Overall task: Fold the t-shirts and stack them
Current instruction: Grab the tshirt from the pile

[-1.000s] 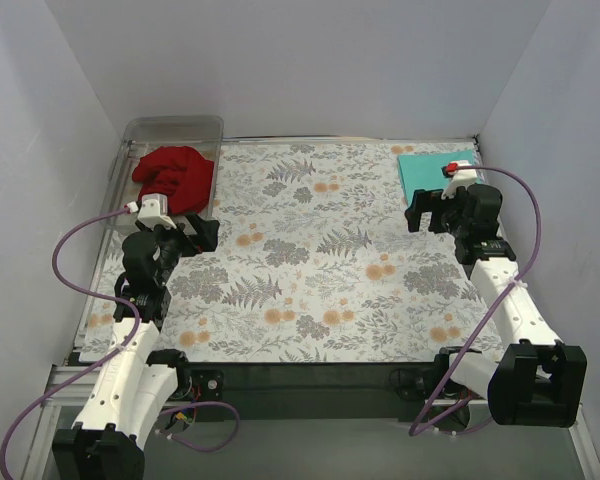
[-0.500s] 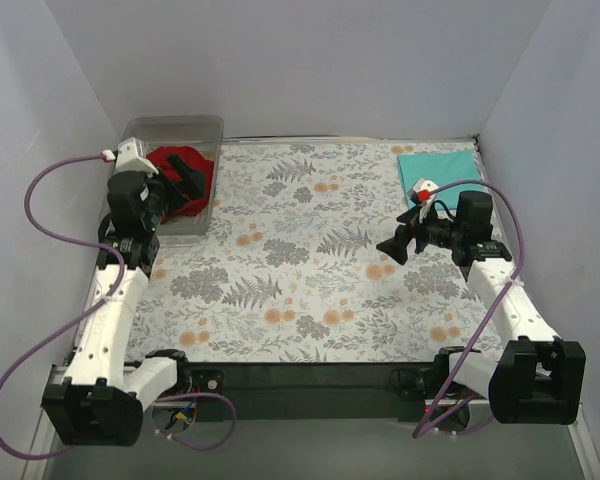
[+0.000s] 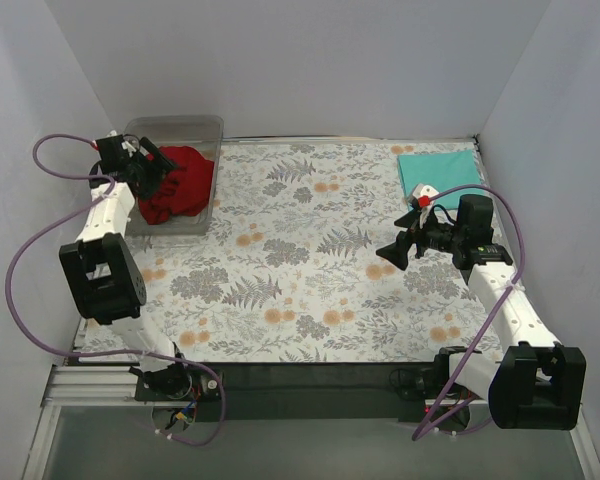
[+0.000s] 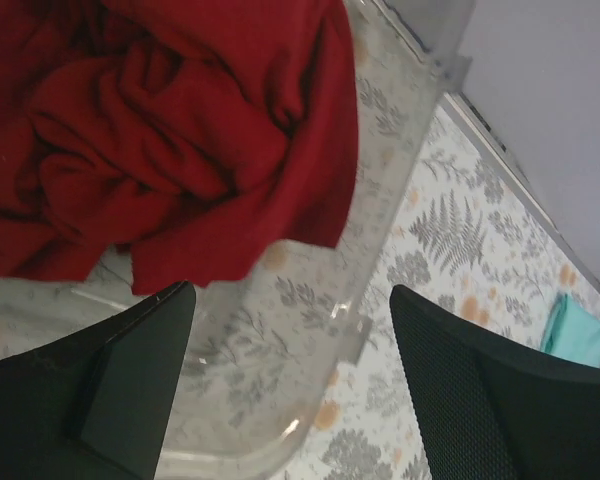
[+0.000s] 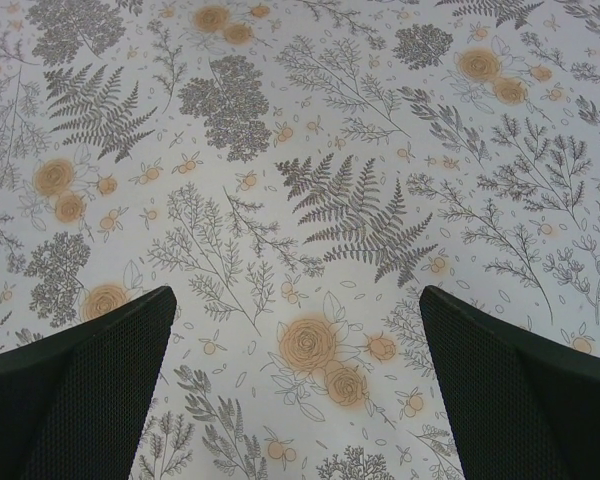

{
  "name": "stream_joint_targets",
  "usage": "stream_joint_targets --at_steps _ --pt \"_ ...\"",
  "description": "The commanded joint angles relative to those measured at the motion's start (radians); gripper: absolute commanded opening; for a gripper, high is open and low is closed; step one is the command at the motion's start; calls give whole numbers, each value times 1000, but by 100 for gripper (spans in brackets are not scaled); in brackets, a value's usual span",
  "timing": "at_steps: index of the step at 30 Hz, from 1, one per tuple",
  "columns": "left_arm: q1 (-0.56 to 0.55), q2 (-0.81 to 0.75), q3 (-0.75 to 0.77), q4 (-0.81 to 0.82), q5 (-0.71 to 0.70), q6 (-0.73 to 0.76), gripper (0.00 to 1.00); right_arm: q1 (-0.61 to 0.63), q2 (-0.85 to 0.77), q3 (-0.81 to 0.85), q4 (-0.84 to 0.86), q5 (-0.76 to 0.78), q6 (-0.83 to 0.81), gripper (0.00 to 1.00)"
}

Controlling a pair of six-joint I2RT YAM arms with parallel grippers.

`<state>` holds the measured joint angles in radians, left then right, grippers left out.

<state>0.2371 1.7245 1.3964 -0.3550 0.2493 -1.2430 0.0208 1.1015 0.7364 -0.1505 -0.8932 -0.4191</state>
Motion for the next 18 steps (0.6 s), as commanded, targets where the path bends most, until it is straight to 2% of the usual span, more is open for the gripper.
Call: stream_joint_targets --at_steps 1,7,15,18 --pt "25 64 117 -4 -46 -24 72 -2 -9 4 2 -21 -9 98" --pt "54 203 236 25 -172 -42 68 -2 0 8 -3 -24 -12 98" --pt "54 392 391 13 -188 -38 67 -4 3 12 -12 -15 -21 98" --pt "54 455 449 17 -145 -38 57 -5 8 14 -17 -13 -24 98"
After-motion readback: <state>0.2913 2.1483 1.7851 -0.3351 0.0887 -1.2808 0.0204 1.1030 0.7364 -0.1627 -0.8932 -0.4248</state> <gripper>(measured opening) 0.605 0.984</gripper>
